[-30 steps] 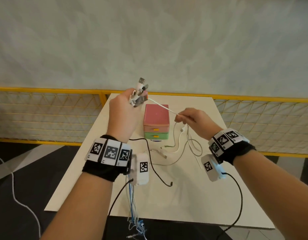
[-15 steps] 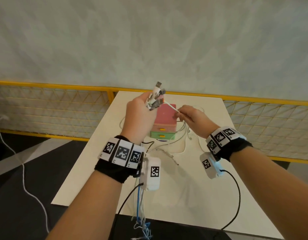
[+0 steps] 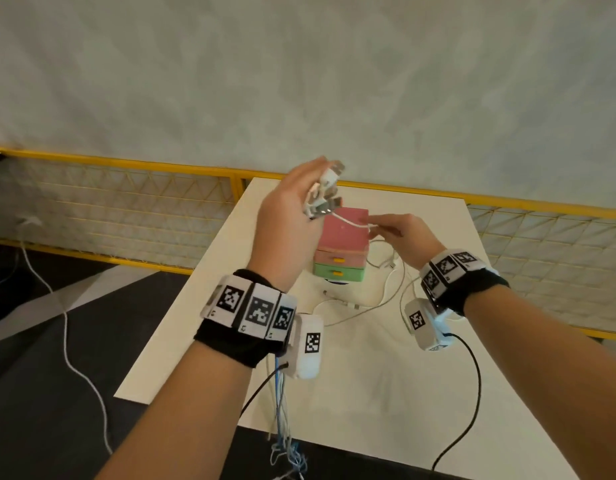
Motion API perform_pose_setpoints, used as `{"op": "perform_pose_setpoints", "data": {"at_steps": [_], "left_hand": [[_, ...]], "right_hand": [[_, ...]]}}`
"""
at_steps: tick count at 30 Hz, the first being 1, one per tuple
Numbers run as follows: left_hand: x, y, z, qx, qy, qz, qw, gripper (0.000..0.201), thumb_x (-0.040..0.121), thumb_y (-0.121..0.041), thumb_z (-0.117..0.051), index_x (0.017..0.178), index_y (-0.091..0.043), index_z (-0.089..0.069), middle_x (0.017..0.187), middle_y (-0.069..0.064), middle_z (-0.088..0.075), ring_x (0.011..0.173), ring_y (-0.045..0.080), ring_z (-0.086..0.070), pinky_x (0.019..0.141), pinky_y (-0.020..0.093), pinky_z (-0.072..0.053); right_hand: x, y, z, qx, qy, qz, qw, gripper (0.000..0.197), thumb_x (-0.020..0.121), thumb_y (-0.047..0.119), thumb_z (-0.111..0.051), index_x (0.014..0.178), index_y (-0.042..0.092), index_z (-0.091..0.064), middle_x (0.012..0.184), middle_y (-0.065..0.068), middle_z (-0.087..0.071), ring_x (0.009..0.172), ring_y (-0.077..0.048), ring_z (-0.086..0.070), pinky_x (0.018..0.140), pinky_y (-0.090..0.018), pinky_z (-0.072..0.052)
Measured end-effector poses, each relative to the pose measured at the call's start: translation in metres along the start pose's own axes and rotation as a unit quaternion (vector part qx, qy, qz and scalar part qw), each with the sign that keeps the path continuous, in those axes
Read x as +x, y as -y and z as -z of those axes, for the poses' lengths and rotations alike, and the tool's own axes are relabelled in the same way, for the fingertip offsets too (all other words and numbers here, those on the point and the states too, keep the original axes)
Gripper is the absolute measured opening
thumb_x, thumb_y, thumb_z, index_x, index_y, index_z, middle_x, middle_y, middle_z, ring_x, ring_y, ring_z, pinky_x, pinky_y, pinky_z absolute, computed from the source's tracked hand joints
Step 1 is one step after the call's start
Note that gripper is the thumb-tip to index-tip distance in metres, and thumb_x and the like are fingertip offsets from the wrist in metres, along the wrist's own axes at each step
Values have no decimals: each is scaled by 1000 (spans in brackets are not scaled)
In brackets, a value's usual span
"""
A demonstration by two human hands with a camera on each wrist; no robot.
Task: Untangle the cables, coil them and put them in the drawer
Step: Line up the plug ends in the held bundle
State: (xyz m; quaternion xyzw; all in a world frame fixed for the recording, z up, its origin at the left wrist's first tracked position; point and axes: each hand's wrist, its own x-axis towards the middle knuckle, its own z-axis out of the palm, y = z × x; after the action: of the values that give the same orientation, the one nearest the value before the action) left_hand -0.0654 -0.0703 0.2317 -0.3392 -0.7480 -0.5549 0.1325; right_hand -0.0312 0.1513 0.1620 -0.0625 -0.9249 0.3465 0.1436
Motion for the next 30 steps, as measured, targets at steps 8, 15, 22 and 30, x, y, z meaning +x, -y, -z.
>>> {"op": "perform_pose_setpoints", "data": {"at_steps": [8, 15, 22, 30], "left_hand": [[13, 9, -38, 144, 212, 102, 961, 5, 93, -25, -64, 92, -20, -64, 74, -6, -61, 67, 9, -55, 50, 12, -34], [22, 13, -15, 56, 36, 97, 993, 12, 96, -19, -60, 90, -19, -70, 63, -18, -49, 49, -7, -48, 47, 4, -33], [21, 20, -17, 75, 122, 102, 984, 17, 94, -22, -63, 78, -24, -65, 63, -16, -54, 54, -2, -46, 48, 7, -33], [12, 8, -13, 68, 163, 79, 981, 6, 91, -27, -67, 93, -21, -68, 95, 0, -62, 82, 13, -56, 62, 14, -36]], "right_hand": [[-5, 36, 6, 11, -70, 88, 994, 13, 89, 6, -59, 96, 3, -70, 82, -1, -67, 67, -2, -58, 66, -8, -41], [-21, -49, -1, -13, -12, -88, 996, 19, 96, 14, -48, 88, 18, -65, 89, 5, -68, 90, -15, -62, 89, -35, -49], [-19, -9, 5, 151, -128, -38, 979, 35, 95, 8, -40, 127, 18, -50, 114, 2, -61, 110, -8, -57, 89, -34, -53], [-34, 68, 28, -11, 13, 55, 998, 25, 97, 17, -48, 117, 22, -63, 79, 0, -68, 57, -7, -61, 61, -9, -44]]}}
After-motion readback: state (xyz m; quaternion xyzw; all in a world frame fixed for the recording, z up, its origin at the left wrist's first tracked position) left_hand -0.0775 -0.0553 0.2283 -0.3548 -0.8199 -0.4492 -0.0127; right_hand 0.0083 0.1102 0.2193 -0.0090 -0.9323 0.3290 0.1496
